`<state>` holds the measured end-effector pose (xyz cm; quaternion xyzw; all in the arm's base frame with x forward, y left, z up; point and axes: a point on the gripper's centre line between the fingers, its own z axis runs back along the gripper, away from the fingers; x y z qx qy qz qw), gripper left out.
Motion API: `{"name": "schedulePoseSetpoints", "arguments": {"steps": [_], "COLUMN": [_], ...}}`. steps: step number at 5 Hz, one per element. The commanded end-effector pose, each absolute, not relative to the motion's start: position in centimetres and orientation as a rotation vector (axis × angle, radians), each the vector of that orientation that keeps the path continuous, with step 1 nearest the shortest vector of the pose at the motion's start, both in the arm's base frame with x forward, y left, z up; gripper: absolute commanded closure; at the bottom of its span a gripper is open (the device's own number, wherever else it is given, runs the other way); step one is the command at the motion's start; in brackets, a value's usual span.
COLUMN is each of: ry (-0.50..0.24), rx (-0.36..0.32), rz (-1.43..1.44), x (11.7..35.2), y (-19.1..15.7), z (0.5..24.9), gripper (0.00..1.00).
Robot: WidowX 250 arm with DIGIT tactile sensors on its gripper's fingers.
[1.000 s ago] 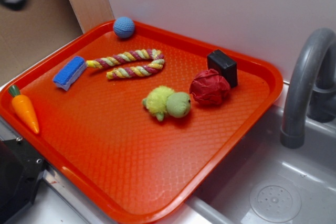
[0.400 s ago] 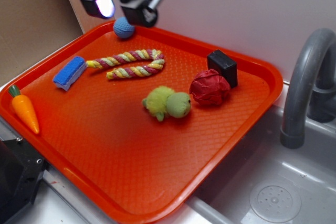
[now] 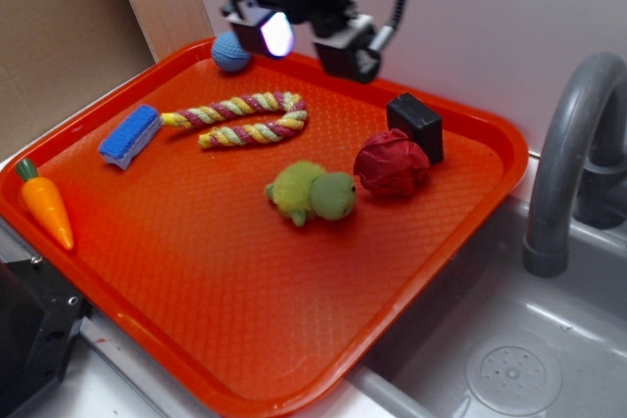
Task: Grab the black box.
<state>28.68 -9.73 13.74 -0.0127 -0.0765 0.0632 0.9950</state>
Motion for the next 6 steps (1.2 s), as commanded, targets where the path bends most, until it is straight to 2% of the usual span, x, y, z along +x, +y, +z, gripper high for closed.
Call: {"name": "schedulePoseSetpoints", "arguments": {"steps": [1,2,4,5,6], "ry": [-0.204,-0.182,-0.209,-0.253,-0.235], "rx": [-0.085,-0.095,-0.089,-0.102,-0.130], "rz": [0.272,0.486,0.877,0.868,0.858], "x": [32.7,33.4,33.1,34.0,34.8], "y": [-11.7,-11.7,-10.9,-9.9,-9.4], "z": [14.2,13.2,11.6,10.1,8.1], "gripper": [0.00,0.00,0.00,0.00,0.00]}}
